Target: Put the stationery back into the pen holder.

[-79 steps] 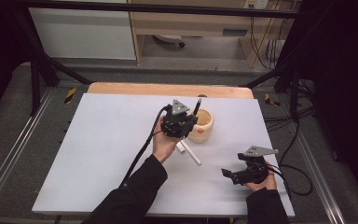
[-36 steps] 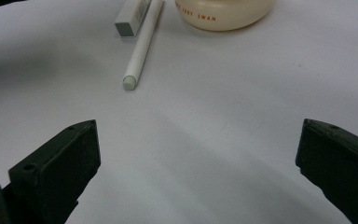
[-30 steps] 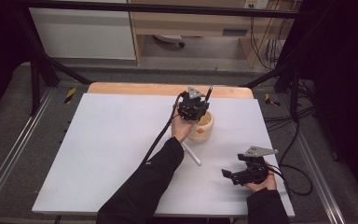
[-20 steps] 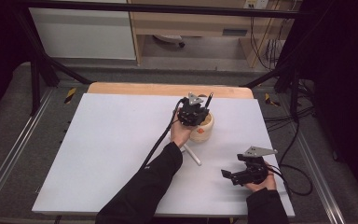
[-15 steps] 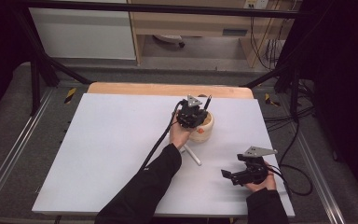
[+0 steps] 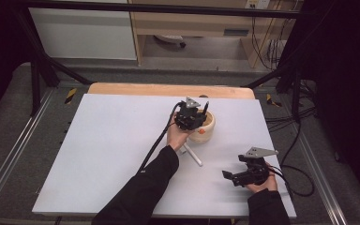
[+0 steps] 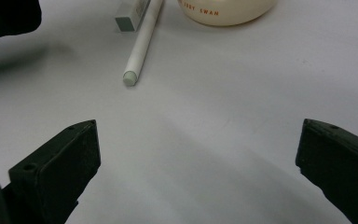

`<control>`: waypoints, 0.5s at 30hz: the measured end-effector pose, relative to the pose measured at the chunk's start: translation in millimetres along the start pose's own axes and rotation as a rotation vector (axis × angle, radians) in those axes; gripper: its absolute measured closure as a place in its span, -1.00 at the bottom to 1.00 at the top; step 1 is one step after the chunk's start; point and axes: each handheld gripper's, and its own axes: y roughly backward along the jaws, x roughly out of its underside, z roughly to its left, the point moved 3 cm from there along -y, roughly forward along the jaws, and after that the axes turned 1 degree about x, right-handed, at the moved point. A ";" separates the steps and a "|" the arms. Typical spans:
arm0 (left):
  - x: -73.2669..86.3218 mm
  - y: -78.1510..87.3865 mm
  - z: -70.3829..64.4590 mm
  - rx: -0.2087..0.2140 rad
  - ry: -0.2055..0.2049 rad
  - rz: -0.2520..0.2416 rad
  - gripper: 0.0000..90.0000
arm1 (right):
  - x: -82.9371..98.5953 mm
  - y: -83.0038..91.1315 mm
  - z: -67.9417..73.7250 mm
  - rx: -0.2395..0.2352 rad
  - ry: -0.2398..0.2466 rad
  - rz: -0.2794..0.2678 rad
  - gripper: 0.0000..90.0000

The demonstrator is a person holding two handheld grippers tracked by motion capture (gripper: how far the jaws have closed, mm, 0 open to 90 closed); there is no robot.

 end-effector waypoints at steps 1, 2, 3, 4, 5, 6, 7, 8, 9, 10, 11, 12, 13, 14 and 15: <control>-0.9 2.6 0.3 -0.001 -0.001 -0.002 0.62 | 0.0 -0.2 0.1 0.000 -0.001 -0.001 -0.99; -1.6 5.4 0.6 0.001 -0.001 -0.004 0.61 | 0.1 -0.3 0.5 -0.001 -0.004 0.001 -0.99; -2.2 8.4 0.9 0.004 -0.002 -0.005 0.58 | 0.2 -0.4 0.5 -0.001 -0.004 0.002 -0.99; -2.5 11.6 1.2 0.006 -0.003 -0.004 0.54 | 0.1 -0.3 0.6 -0.001 -0.005 0.003 -0.99; -2.6 14.9 1.5 0.009 0.000 -0.004 0.51 | 0.1 -0.1 0.6 -0.001 -0.005 0.001 -0.99; -2.4 18.6 2.4 0.015 0.002 -0.001 0.45 | 0.0 0.0 0.4 0.000 -0.004 0.001 -0.99; -2.0 22.6 3.5 0.018 0.005 0.001 0.39 | -0.1 0.2 0.4 0.000 -0.005 -0.002 -0.99; -1.3 26.8 5.0 0.018 0.006 0.003 0.34 | -0.2 0.3 0.2 0.001 -0.004 -0.003 -0.99; -0.3 31.3 6.7 0.019 0.006 0.007 0.29 | -0.2 0.3 0.2 0.002 -0.004 -0.004 -0.99; 0.9 35.8 8.4 0.022 0.005 0.011 0.24 | -0.2 0.1 0.4 0.002 -0.005 -0.005 -0.99; 2.4 40.2 10.3 0.024 0.003 0.017 0.19 | -0.1 0.0 0.5 0.002 -0.006 -0.004 -0.99; 3.8 44.6 12.5 0.022 0.003 0.025 0.14 | 0.0 0.1 0.8 0.001 -0.008 0.002 -0.99; 5.2 49.6 15.3 0.020 -0.001 0.032 0.09 | 0.1 -0.2 0.9 0.002 -0.009 0.002 -0.99; 7.0 53.8 17.2 0.030 0.012 0.030 0.04 | 0.2 -0.4 0.9 0.005 -0.009 0.003 -0.99; 8.7 59.0 20.0 0.026 0.009 0.029 0.02 | 0.2 -0.4 1.0 0.006 -0.012 0.004 -0.99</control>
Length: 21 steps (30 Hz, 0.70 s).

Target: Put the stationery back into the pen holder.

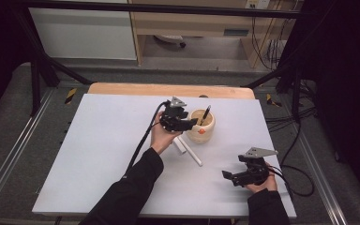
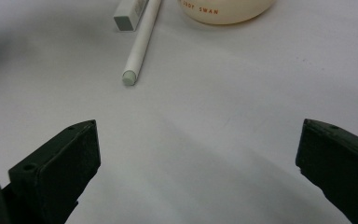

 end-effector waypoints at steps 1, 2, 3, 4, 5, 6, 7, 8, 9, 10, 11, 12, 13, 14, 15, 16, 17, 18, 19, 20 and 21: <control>2.4 4.7 1.9 0.001 0.003 -0.001 -0.02 | 0.0 0.1 0.0 0.001 -0.002 0.000 -0.99; 4.7 9.7 4.4 -0.006 -0.003 0.002 -0.07 | -0.1 0.4 0.1 0.002 -0.002 0.000 -0.99; 7.3 14.3 6.4 -0.002 -0.005 0.012 -0.11 | -0.1 0.4 -0.3 0.003 0.001 -0.003 -0.99; 10.2 18.6 8.3 0.001 -0.008 0.016 -0.16 | -0.1 0.5 -0.4 0.002 0.003 -0.003 -0.99; 13.0 23.3 10.1 0.000 -0.012 0.019 -0.20 | 0.0 0.6 -0.2 0.004 -0.001 -0.002 -0.99; 16.1 28.0 12.0 -0.004 -0.016 0.019 -0.26 | 0.0 0.6 0.1 0.005 -0.006 0.000 -0.99; 19.1 32.5 13.8 -0.010 -0.021 0.025 -0.30 | 0.0 0.4 0.3 0.007 -0.010 0.002 -0.99; 22.3 37.2 15.6 -0.019 -0.028 0.029 -0.34 | 0.1 0.0 0.3 0.011 -0.011 0.004 -0.99; 25.6 42.0 17.4 -0.022 -0.033 0.029 -0.38 | 0.5 -0.6 0.1 0.018 -0.009 0.008 -0.99; 29.2 46.9 19.3 -0.025 -0.033 0.026 -0.40 | 0.6 -1.1 0.1 0.021 -0.009 0.011 -0.99; 32.8 51.4 21.4 -0.025 -0.032 0.026 -0.42 | 0.9 -1.3 0.0 0.025 -0.006 0.015 -0.99; 36.5 55.5 23.4 -0.027 -0.031 0.028 -0.46 | 0.9 -1.4 0.3 0.026 -0.006 0.016 -0.99; 40.2 59.7 25.3 -0.031 -0.031 0.032 -0.50 | 0.8 -1.3 0.4 0.027 -0.004 0.018 -0.99; 43.8 63.8 27.1 -0.034 -0.034 0.033 -0.52 | 0.7 -1.3 0.4 0.031 -0.002 0.018 -0.99; 47.5 68.2 28.9 -0.037 -0.038 0.035 -0.55 | 0.6 -1.3 0.5 0.036 -0.002 0.020 -0.99; 51.4 72.5 30.6 -0.040 -0.040 0.037 -0.57 | 0.7 -1.3 0.5 0.040 0.001 0.022 -0.99; 55.5 76.7 32.3 -0.041 -0.042 0.043 -0.59 | 0.9 -0.7 0.7 0.041 0.002 0.025 -0.99; 59.7 80.7 33.8 -0.046 -0.042 0.044 -0.63 | 0.9 -0.5 1.1 0.044 0.000 0.026 -0.99; 64.0 84.9 35.5 -0.054 -0.044 0.046 -0.66 | 0.8 -0.5 1.5 0.047 0.001 0.025 -0.99; 68.5 89.2 37.6 -0.061 -0.050 0.054 -0.68 | 0.4 -0.6 1.9 0.051 0.006 0.027 -0.99; 72.9 93.1 39.4 -0.068 -0.048 0.058 -0.70 | 0.2 -0.7 2.6 0.053 0.014 0.029 -0.99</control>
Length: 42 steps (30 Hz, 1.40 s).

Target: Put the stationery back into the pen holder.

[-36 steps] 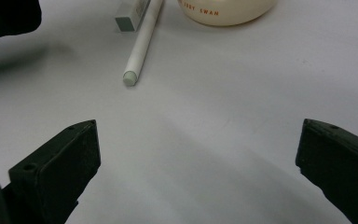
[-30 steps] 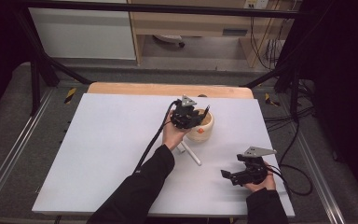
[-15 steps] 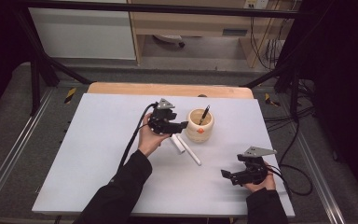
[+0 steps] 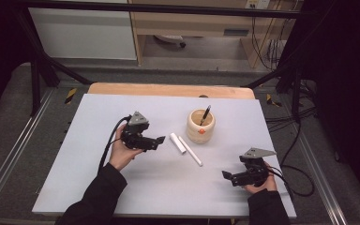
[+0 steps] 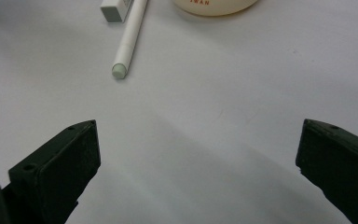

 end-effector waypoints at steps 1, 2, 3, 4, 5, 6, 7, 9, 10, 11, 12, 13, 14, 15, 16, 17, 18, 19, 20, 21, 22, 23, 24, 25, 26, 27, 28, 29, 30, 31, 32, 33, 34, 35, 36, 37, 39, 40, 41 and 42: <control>4.8 3.4 1.9 -0.006 0.004 0.004 -0.73 | -0.6 0.1 1.1 0.002 -0.002 0.003 -0.99; 9.6 6.7 3.9 -0.011 0.009 0.006 -0.74 | -1.1 -0.3 2.1 0.002 0.001 0.002 -0.99; 14.0 9.7 5.7 -0.015 0.016 0.007 -0.74 | -1.6 -0.3 3.4 0.001 0.001 0.009 -0.99; 18.4 13.0 7.9 -0.022 0.016 0.010 -0.76 | -2.0 -0.7 4.4 0.000 0.006 0.008 -0.99; 22.5 15.9 9.5 -0.027 0.020 0.010 -0.76 | -2.5 -0.7 5.9 0.001 0.006 0.017 -0.99; 26.6 19.1 11.2 -0.028 0.021 0.015 -0.76 | -3.0 -1.4 6.9 0.008 0.008 0.018 -0.99; 30.8 22.1 12.6 -0.031 0.021 0.017 -0.76 | -3.4 -1.8 7.8 0.013 0.014 0.026 -0.99; 39.1 27.8 15.2 -0.037 0.021 0.020 -0.77 | -4.5 -2.7 10.3 0.018 0.021 0.038 -0.99; 43.2 30.4 16.9 -0.041 0.019 0.026 -0.77 | -5.2 -3.5 11.4 0.019 0.024 0.041 -0.99; 47.2 32.8 18.3 -0.045 0.021 0.026 -0.78 | -5.7 -4.2 12.8 0.019 0.025 0.046 -0.99; 51.2 35.0 19.9 -0.049 0.025 0.025 -0.78 | -6.3 -5.2 14.2 0.020 0.025 0.045 -0.99; 55.1 37.0 21.3 -0.049 0.032 0.025 -0.78 | -6.5 -5.6 15.2 0.021 0.033 0.054 -0.99; 59.0 39.0 22.8 -0.051 0.031 0.029 -0.78 | -6.7 -6.4 16.4 0.021 0.041 0.059 -0.99; 62.7 40.9 24.2 -0.053 0.032 0.031 -0.78 | -6.8 -7.0 17.3 0.020 0.050 0.062 -0.99; 66.2 42.9 25.7 -0.054 0.031 0.037 -0.78 | -6.9 -7.6 18.0 0.022 0.056 0.065 -0.99; 69.2 44.7 27.0 -0.057 0.033 0.040 -0.78 | -7.2 -8.2 18.5 0.020 0.055 0.067 -0.99; 71.8 46.6 28.5 -0.061 0.031 0.047 -0.78 | -7.7 -8.5 18.7 0.013 0.052 0.068 -0.99; 74.2 48.6 29.7 -0.063 0.032 0.049 -0.79 | -8.1 -9.0 19.1 0.004 0.047 0.062 -0.99; 76.8 50.8 30.6 -0.064 0.032 0.050 -0.80 | -8.6 -8.9 19.3 -0.008 0.046 0.061 -0.99; 79.6 53.0 31.3 -0.064 0.031 0.049 -0.80 | -9.1 -9.1 19.1 -0.011 0.049 0.055 -0.98; 82.3 54.6 31.9 -0.063 0.035 0.050 -0.80 | -9.7 -9.2 18.6 -0.007 0.050 0.055 -0.98; 85.2 56.4 32.7 -0.060 0.033 0.057 -0.80 | -10.2 -9.4 18.2 -0.001 0.049 0.060 -0.98; 88.0 57.9 33.2 -0.060 0.031 0.060 -0.80 | -11.0 -10.1 18.3 0.000 0.048 0.056 -0.96; 90.8 59.5 33.7 -0.058 0.027 0.068 -0.81 | -12.0 -10.4 18.3 0.003 0.048 0.055 -0.96; 93.9 61.0 34.2 -0.058 0.023 0.072 -0.81 | -13.4 -10.9 19.2 0.007 0.041 0.053 -0.94; 97.2 63.0 34.5 -0.055 0.022 0.077 -0.82 | -15.1 -11.5 19.8 0.005 0.047 0.048 -0.93; 100.6 65.4 35.3 -0.054 0.013 0.083 -0.82 | -17.1 -12.0 21.2 0.001 0.046 0.047 -0.92; 104.0 67.7 36.1 -0.055 0.011 0.086 -0.82 | -19.5 -12.9 22.6 0.000 0.049 0.040 -0.90; 107.1 70.2 37.4 -0.055 0.011 0.088 -0.83 | -21.9 -13.6 24.1 0.004 0.047 0.036 -0.89; 109.6 72.8 39.0 -0.057 0.014 0.086 -0.83 | -24.6 -15.1 25.5 0.003 0.049 0.029 -0.87; 111.7 75.3 40.6 -0.058 0.018 0.084 -0.83 | -27.6 -16.6 26.7 0.002 0.052 0.027 -0.86; 113.2 77.7 42.0 -0.062 0.023 0.080 -0.83 | -30.6 -18.5 28.9 -0.002 0.043 0.026 -0.85; 114.6 80.1 43.4 -0.062 0.027 0.076 -0.83 | -33.7 -21.1 30.8 -0.006 0.045 0.019 -0.82; 115.9 82.3 44.4 -0.063 0.030 0.073 -0.84 | -36.6 -23.0 33.3 -0.007 0.045 0.022 -0.78; 117.4 84.5 45.4 -0.062 0.030 0.073 -0.84 | -39.6 -25.7 35.6 -0.006 0.053 0.020 -0.76; 119.3 86.5 46.2 -0.063 0.032 0.073 -0.85 | -42.8 -28.5 38.2 -0.012 0.053 0.024 -0.75; 123.7 89.6 48.2 -0.066 0.040 0.075 -0.86 | -49.5 -34.1 42.7 -0.013 0.064 0.038 -0.72; 125.8 90.6 49.4 -0.069 0.044 0.078 -0.86 | -53.1 -37.1 44.5 -0.013 0.071 0.039 -0.70; 127.7 91.5 50.9 -0.071 0.046 0.085 -0.86 | -56.6 -40.2 46.7 -0.012 0.065 0.041 -0.68; 129.2 91.9 51.9 -0.073 0.053 0.086 -0.86 | -60.1 -43.7 47.6 -0.012 0.071 0.044 -0.66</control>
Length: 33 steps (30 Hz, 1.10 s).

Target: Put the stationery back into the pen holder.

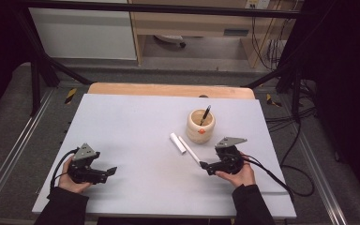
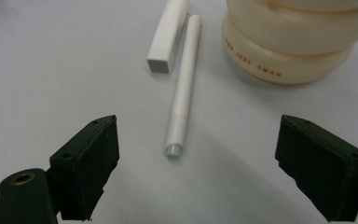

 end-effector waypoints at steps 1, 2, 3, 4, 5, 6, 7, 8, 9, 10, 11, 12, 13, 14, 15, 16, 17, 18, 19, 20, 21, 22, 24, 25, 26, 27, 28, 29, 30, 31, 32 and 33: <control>1.2 0.4 1.0 -0.001 0.002 0.001 -0.86 | -3.7 -3.2 1.2 -0.002 -0.001 0.005 -0.65; 1.9 0.4 1.5 -0.002 0.006 0.000 -0.86 | -7.2 -6.6 1.9 0.003 0.005 0.013 -0.63; 2.5 0.1 1.8 -0.001 0.007 -0.001 -0.86 | -10.3 -9.4 3.0 0.004 0.004 0.022 -0.61; 3.0 -0.2 2.2 -0.001 0.007 0.001 -0.86 | -13.0 -12.3 4.2 0.006 0.003 0.029 -0.58; 3.4 -0.7 2.1 0.000 0.009 0.003 -0.86 | -15.8 -15.3 5.1 0.003 0.005 0.034 -0.55; 3.8 -1.3 1.9 0.003 0.009 0.004 -0.86 | -18.2 -18.1 5.7 0.002 0.003 0.037 -0.52; 4.3 -1.6 1.8 0.004 0.006 0.009 -0.86 | -20.3 -20.8 6.2 -0.001 0.002 0.033 -0.47; 4.6 -1.9 1.6 0.004 0.005 0.011 -0.86 | -22.1 -23.2 6.7 0.001 -0.002 0.034 -0.42; 4.7 -2.0 1.5 0.005 0.006 0.011 -0.86 | -23.8 -25.3 6.9 0.000 -0.007 0.037 -0.37; 4.8 -2.0 1.5 0.006 0.008 0.009 -0.86 | -25.2 -27.1 6.5 -0.001 -0.004 0.039 -0.31; 4.9 -2.0 1.6 0.007 0.009 0.008 -0.86 | -26.5 -29.4 6.5 0.001 -0.008 0.035 -0.26; 5.0 -2.1 1.6 0.007 0.011 0.007 -0.86 | -27.6 -31.1 6.1 -0.002 -0.009 0.038 -0.22; 5.0 -2.2 1.6 0.008 0.011 0.006 -0.86 | -28.8 -33.0 5.9 -0.004 -0.016 0.039 -0.16; 5.1 -2.3 1.7 0.009 0.011 0.005 -0.86 | -29.6 -34.3 5.1 -0.008 -0.021 0.042 -0.10; 5.2 -2.5 1.8 0.009 0.012 0.005 -0.86 | -30.4 -35.9 3.7 -0.005 -0.024 0.037 -0.03; 5.3 -2.8 1.9 0.009 0.013 0.005 -0.86 | -30.9 -37.4 2.9 -0.007 -0.033 0.034 0.03; 5.6 -2.8 2.2 0.009 0.011 0.009 -0.86 | -31.0 -39.0 1.8 -0.007 -0.032 0.038 0.07; 5.8 -3.2 2.2 0.010 0.013 0.009 -0.86 | -30.8 -40.7 1.0 -0.006 -0.029 0.042 0.12; 6.0 -3.5 2.2 0.011 0.013 0.011 -0.86 | -30.6 -42.6 0.7 -0.007 -0.030 0.046 0.16; 6.0 -3.9 2.1 0.011 0.013 0.011 -0.86 | -30.3 -44.5 0.5 -0.011 -0.031 0.051 0.19; 6.0 -4.1 2.1 0.011 0.011 0.012 -0.86 | -30.0 -46.5 0.6 -0.013 -0.033 0.054 0.23; 6.0 -4.2 1.9 0.011 0.010 0.013 -0.86 | -30.2 -48.7 0.8 -0.013 -0.031 0.056 0.25; 6.1 -4.4 1.6 0.013 0.009 0.014 -0.86 | -31.0 -52.5 1.1 -0.016 -0.024 0.061 0.27; 6.1 -4.5 1.6 0.013 0.008 0.016 -0.86 | -31.7 -54.3 1.3 -0.015 -0.024 0.061 0.30; 6.2 -4.7 1.6 0.014 0.008 0.017 -0.86 | -32.5 -55.9 1.5 -0.013 -0.024 0.063 0.33; 6.3 -4.8 1.6 0.015 0.008 0.017 -0.86 | -33.5 -57.6 1.6 -0.013 -0.025 0.063 0.35; 6.3 -4.9 1.7 0.016 0.008 0.018 -0.86 | -34.3 -59.1 1.5 -0.013 -0.020 0.065 0.39; 6.3 -4.9 1.6 0.016 0.008 0.018 -0.86 | -35.0 -60.6 1.8 -0.014 -0.019 0.067 0.42; 6.3 -4.9 1.6 0.016 0.008 0.018 -0.86 | -35.4 -62.2 1.7 -0.016 -0.014 0.070 0.44; 6.3 -5.2 1.3 0.016 0.011 0.016 -0.86 | -35.6 -63.7 1.9 -0.018 -0.017 0.073 0.47; 6.3 -4.9 1.5 0.017 0.008 0.018 -0.86 | -35.6 -64.9 2.0 -0.021 -0.022 0.079 0.48; 6.3 -4.9 1.5 0.018 0.009 0.018 -0.86 | -35.3 -66.4 1.4 -0.019 -0.019 0.078 0.50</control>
